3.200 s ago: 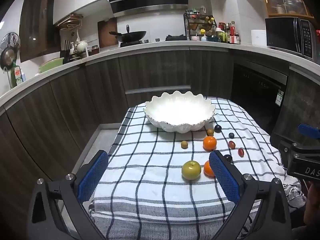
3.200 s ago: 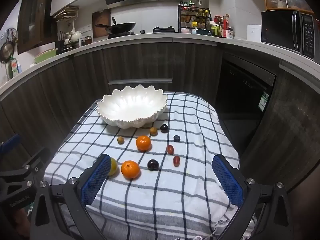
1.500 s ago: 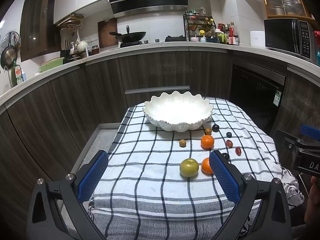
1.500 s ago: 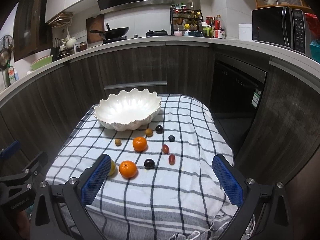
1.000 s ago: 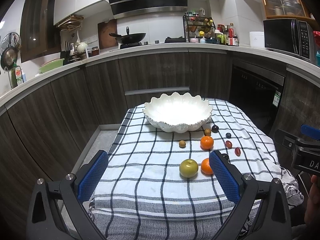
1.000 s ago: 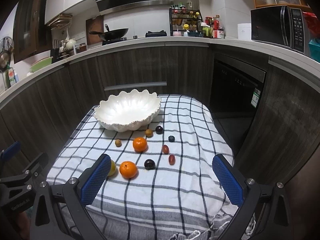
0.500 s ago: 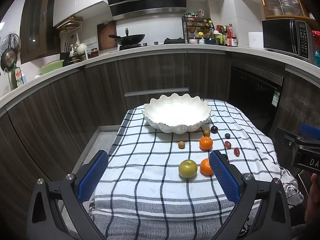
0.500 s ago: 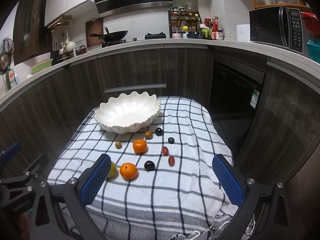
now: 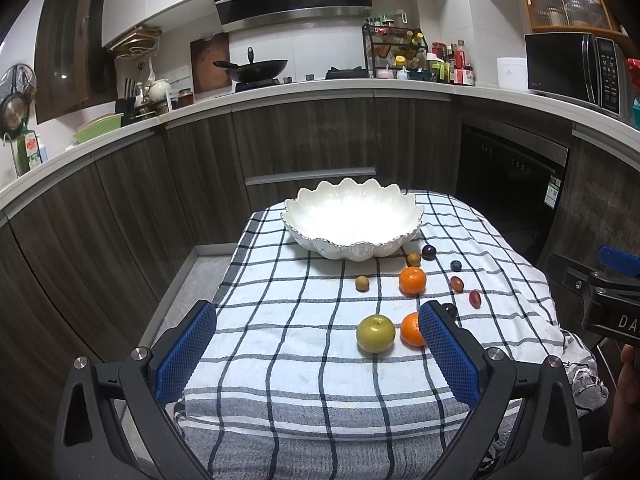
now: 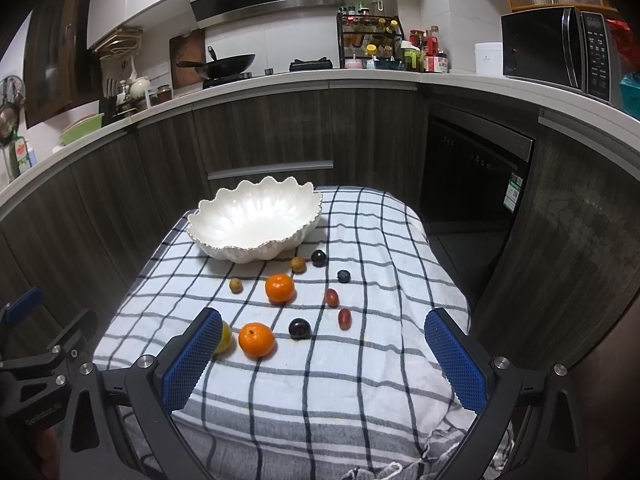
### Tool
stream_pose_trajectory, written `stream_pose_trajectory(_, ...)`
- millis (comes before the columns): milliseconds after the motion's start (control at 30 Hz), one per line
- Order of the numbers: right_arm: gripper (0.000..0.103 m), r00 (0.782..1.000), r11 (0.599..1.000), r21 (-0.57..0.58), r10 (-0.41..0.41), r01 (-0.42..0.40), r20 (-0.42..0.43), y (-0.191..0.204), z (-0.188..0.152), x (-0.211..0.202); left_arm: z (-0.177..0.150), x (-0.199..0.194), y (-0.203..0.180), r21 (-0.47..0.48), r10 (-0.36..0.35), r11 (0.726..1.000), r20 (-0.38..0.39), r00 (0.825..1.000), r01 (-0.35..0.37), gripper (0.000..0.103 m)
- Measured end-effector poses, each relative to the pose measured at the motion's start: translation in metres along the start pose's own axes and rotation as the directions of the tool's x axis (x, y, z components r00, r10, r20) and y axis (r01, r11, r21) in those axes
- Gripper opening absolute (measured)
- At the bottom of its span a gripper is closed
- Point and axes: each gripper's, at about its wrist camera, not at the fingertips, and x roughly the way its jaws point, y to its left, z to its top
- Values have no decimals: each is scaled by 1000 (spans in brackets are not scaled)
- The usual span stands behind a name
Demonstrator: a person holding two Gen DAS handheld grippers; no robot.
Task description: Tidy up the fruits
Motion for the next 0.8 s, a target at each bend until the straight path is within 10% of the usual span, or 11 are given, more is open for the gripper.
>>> stream_pose_trajectory(800, 102, 996, 1000, 6, 11, -11, -84, -2, 7, 42, 3, 44, -10, 46, 9, 999, -90, 996, -5, 103)
